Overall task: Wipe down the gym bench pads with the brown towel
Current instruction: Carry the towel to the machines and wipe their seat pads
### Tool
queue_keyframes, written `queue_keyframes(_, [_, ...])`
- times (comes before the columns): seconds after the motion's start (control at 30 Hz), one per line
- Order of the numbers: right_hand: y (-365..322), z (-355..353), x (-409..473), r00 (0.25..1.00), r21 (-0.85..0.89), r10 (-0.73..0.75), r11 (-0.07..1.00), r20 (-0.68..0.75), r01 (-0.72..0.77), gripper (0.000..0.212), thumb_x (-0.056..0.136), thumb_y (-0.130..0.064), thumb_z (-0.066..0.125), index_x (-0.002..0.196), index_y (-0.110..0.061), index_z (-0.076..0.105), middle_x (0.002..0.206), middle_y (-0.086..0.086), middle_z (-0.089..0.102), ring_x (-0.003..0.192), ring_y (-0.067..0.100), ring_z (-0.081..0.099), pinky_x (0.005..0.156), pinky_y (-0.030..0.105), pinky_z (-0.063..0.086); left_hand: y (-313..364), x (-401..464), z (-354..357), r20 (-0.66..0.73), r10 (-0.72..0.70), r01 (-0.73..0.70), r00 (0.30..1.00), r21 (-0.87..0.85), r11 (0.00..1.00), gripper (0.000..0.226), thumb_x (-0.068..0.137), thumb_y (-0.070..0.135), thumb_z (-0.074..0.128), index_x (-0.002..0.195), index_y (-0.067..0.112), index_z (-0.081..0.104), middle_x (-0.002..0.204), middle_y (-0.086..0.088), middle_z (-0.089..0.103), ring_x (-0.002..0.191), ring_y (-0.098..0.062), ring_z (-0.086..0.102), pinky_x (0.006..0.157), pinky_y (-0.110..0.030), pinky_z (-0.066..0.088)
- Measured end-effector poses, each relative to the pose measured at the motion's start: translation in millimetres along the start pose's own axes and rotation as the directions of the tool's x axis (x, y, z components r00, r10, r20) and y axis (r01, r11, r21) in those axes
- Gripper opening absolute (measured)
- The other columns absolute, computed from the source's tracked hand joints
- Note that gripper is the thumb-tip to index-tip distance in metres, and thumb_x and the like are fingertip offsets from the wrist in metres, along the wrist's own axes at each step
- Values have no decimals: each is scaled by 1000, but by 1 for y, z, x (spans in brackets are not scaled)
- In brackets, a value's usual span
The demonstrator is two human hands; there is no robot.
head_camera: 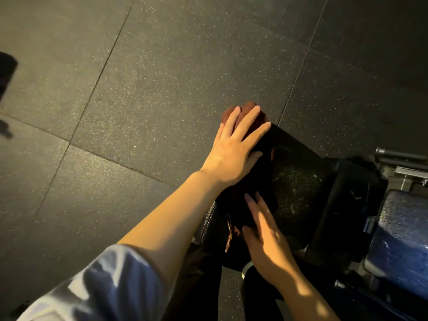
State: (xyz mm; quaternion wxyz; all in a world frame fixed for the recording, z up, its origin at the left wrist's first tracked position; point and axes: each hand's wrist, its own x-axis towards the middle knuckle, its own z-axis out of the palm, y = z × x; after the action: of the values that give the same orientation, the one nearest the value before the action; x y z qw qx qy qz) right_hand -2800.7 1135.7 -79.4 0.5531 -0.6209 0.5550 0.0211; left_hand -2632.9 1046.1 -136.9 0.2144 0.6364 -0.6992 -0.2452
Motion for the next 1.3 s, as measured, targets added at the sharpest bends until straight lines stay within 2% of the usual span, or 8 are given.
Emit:
queue_keyframes(0.37, [28,11,-25,998,-166,57,985,41,-49,72,98,0,48,151,-39,19,150,-31,2,128,-14,8,96,2,21,17,-75,15,-102,-88,95,991,68,993,56,98,35,45,152,22,40,163,-9,21,149,-40,18,111,-58,36])
queue_keyframes(0.57, [53,14,-42,990,-255,11,967,138,25,66,98,-2,43,151,-37,23,148,-31,0,133,-6,25,76,-5,33,39,-134,31,-223,-161,198,962,158,967,51,101,32,49,150,21,43,161,-10,26,146,-41,27,110,-55,39])
queue_keyframes(0.77, [94,4,-53,944,-433,-92,871,317,230,67,101,-13,43,153,-42,12,153,-32,-26,138,9,38,97,22,45,56,-170,57,-400,-219,338,890,255,906,44,104,33,50,145,19,50,156,-12,36,141,-39,38,108,-51,42])
queue_keyframes(0.87, [102,-2,-49,938,-460,-141,842,317,282,57,104,-18,42,154,-34,21,162,-21,-13,146,13,23,109,29,38,65,-186,76,-495,-235,408,836,277,870,41,104,30,51,142,16,54,153,-16,39,138,-41,41,110,-52,40])
queue_keyframes(0.93, [96,-3,-43,939,-461,-273,819,210,341,47,102,-15,46,148,-23,39,163,-6,17,146,20,26,112,36,38,68,-193,87,-551,-229,437,802,280,855,39,104,29,52,141,17,55,153,-16,39,137,-42,41,113,-49,37])
queue_keyframes(1.07, [88,12,-13,774,-448,-630,710,-60,543,40,98,-16,43,136,-11,53,144,12,49,133,33,48,101,46,48,61,-191,96,-614,-194,462,765,313,830,37,105,33,42,141,24,47,152,-12,32,136,-38,38,115,-43,29])
queue_keyframes(1.17, [103,23,15,683,-499,-725,627,-91,599,45,101,-24,35,144,-15,40,148,11,38,136,31,41,106,44,45,55,-183,97,-627,-134,419,767,331,846,36,105,33,38,139,25,48,149,-14,31,136,-38,35,115,-45,27])
queue_keyframes(1.3, [141,35,43,540,-594,-833,495,-119,634,52,107,-33,24,156,-18,17,155,13,25,146,28,23,122,43,17,47,-172,95,-633,-66,337,771,319,886,35,105,31,36,135,23,50,145,-14,32,133,-42,34,112,-53,31])
